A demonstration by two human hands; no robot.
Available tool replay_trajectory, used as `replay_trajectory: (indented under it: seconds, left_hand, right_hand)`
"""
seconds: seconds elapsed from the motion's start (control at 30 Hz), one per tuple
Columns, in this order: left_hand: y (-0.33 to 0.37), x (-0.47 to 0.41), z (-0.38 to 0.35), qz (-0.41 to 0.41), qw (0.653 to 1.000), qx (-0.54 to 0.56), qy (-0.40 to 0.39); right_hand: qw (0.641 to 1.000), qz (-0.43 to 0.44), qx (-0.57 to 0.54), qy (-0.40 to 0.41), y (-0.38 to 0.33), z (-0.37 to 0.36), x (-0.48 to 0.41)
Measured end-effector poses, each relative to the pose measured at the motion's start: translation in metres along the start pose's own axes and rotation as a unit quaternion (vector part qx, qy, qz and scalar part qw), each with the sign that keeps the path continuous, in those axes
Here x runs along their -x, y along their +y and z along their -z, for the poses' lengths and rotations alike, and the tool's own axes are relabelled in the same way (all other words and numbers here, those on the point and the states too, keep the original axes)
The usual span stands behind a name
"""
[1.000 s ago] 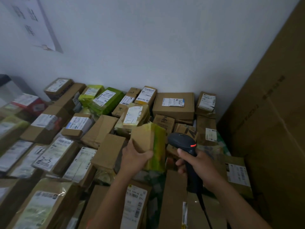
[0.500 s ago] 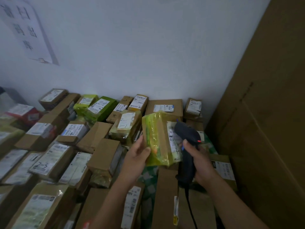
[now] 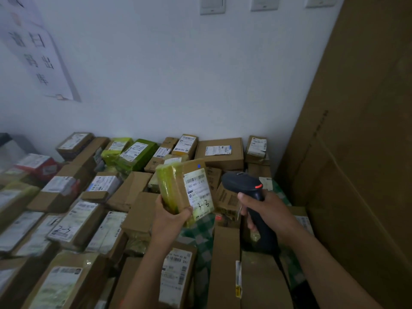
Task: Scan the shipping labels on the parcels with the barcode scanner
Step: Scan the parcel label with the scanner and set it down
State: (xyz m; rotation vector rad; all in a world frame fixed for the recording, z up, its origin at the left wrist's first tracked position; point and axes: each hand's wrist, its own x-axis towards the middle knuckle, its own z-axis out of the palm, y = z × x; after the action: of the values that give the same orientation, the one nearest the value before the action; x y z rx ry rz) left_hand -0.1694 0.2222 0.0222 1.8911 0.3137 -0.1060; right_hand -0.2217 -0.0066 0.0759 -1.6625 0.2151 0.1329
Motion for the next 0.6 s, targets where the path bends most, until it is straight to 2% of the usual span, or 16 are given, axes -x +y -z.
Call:
replay_trajectory:
  seconds: [0.3,0.6]
  left_hand:
    - [-0.011,0.001,0.011,-0.010,1.000,-0.009,0.025]
    - [-0.017,-0.002,0.010,-0.015,1.000,-0.025,0.001]
  right_hand:
    - [0.999,-0.011,0.021,-0.039,0.000,-0.004,0.008]
    - [0.998,-0.013,0.041,-0.045,-0.001,-0.006,0.013]
